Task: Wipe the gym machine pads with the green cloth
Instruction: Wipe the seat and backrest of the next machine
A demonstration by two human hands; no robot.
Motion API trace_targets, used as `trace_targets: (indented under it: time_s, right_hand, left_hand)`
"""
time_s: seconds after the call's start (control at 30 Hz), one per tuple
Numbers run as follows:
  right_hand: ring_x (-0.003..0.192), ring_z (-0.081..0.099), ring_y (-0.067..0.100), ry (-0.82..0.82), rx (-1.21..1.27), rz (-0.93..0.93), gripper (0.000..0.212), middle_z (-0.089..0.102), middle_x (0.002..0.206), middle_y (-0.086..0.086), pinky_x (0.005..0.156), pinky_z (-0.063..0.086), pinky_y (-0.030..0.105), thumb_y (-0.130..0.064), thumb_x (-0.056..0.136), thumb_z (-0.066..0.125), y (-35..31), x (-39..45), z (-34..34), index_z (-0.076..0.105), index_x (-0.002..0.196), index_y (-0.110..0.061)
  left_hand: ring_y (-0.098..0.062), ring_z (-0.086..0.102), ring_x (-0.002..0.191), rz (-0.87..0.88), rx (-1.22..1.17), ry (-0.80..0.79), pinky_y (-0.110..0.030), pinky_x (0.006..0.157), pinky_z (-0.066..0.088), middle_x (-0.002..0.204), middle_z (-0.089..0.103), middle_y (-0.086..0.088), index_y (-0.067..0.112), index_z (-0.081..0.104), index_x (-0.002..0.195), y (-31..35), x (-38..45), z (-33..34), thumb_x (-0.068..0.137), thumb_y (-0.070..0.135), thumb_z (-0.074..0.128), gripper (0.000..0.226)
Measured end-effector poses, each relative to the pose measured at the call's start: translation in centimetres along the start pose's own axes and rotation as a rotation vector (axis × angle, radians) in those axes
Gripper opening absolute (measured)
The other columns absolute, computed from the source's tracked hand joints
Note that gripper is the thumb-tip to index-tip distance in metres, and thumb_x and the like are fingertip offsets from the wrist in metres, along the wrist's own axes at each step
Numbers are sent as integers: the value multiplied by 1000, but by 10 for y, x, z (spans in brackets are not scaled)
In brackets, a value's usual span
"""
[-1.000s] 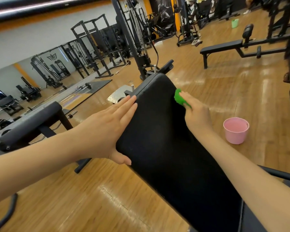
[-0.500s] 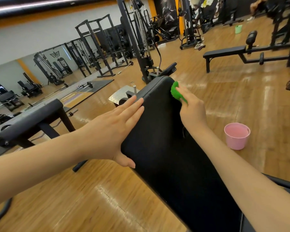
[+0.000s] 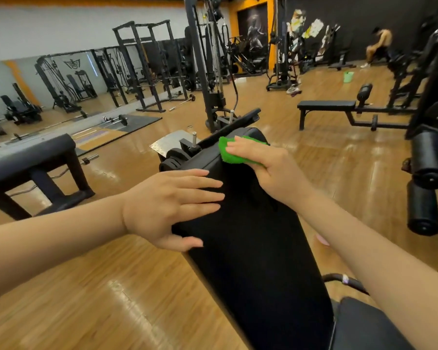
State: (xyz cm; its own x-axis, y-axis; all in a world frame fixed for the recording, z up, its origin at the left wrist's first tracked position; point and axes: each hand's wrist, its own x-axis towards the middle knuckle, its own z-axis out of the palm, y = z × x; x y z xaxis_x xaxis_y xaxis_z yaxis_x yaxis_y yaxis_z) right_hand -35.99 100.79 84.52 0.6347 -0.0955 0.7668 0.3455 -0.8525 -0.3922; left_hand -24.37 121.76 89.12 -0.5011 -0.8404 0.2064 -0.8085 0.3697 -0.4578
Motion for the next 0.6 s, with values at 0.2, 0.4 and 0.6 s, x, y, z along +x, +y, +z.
trace_targets:
  time_s: [0.2, 0.4, 0.6]
  right_hand:
    - [134, 35, 16, -29, -2, -161, 44, 48, 136, 8, 114, 27, 34, 3, 88, 41, -20, 0, 19, 49, 131, -3]
    - [130, 34, 5, 362, 28, 306, 54, 42, 134, -1, 109, 23, 12, 18, 84, 44, 24, -44, 33, 40, 131, -9]
    - [133, 34, 10, 465, 65, 397, 48, 40, 133, -9, 111, 27, 21, 7, 90, 48, -17, -22, 35, 44, 134, -13]
  left_hand:
    - [-30, 61, 115, 18, -42, 113, -44, 103, 44, 114, 70, -13, 2, 74, 105, -2, -1, 10, 96, 39, 42, 50]
    - [-30, 63, 113, 36, -44, 158, -43, 103, 45, 110, 71, -13, 1, 74, 102, -4, -4, 16, 96, 35, 40, 49]
    - [-31, 64, 112, 60, -43, 174, -44, 100, 47, 109, 71, -14, 1, 75, 101, -6, -5, 16, 95, 34, 40, 49]
